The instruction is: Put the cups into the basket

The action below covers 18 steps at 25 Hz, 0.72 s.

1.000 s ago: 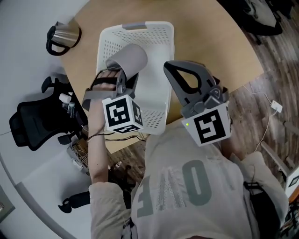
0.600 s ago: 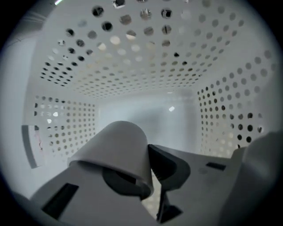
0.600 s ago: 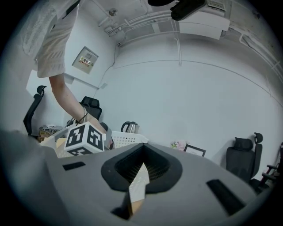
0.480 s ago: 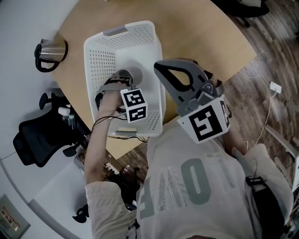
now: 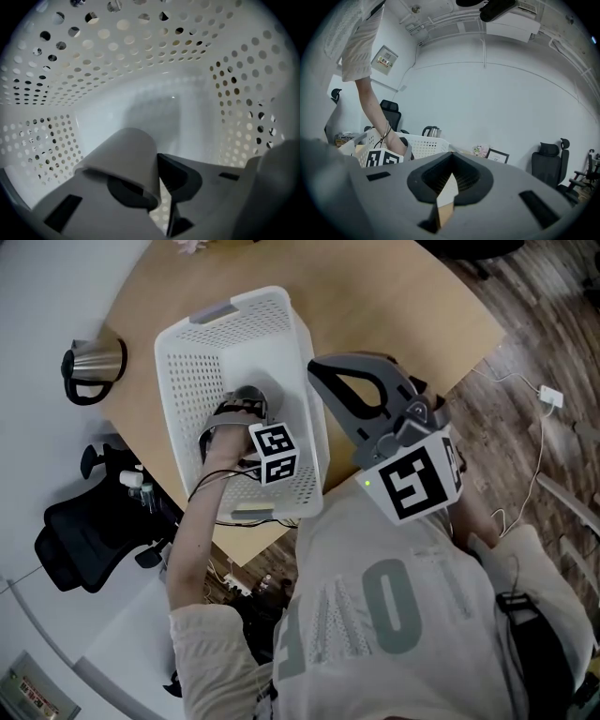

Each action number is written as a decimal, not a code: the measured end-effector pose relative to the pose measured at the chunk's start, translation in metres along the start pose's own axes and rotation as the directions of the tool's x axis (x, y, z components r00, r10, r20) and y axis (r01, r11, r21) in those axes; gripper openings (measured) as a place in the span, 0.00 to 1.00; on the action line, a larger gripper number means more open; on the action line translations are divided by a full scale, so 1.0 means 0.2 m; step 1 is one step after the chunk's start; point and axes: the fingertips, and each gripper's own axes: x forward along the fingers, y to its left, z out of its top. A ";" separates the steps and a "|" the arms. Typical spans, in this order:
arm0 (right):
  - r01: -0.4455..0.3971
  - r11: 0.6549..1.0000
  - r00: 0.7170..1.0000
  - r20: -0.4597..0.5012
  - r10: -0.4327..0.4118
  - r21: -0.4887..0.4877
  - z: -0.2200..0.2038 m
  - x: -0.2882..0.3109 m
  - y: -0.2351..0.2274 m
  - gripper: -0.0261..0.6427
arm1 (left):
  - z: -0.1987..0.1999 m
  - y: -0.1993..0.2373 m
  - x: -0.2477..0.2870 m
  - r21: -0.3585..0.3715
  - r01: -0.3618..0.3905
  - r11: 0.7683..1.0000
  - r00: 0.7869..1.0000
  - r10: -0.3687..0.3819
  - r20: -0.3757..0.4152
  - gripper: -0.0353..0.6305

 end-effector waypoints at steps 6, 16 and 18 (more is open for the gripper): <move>0.024 1.000 1.000 -0.014 -0.025 -0.013 -0.02 -0.02 0.00 0.04 | 0.03 0.01 -0.02 -0.069 0.016 0.997 0.999 -0.014 0.039 0.26; -0.012 0.998 0.999 0.033 0.014 -0.059 0.10 -0.01 0.09 0.04 | -0.08 0.02 -0.30 -0.157 -0.108 0.982 0.992 0.116 0.044 0.31; -0.022 0.996 0.999 0.040 0.026 -0.083 0.15 0.00 0.12 0.04 | -0.11 0.02 -0.43 -0.185 -0.166 0.969 0.981 0.181 0.069 0.31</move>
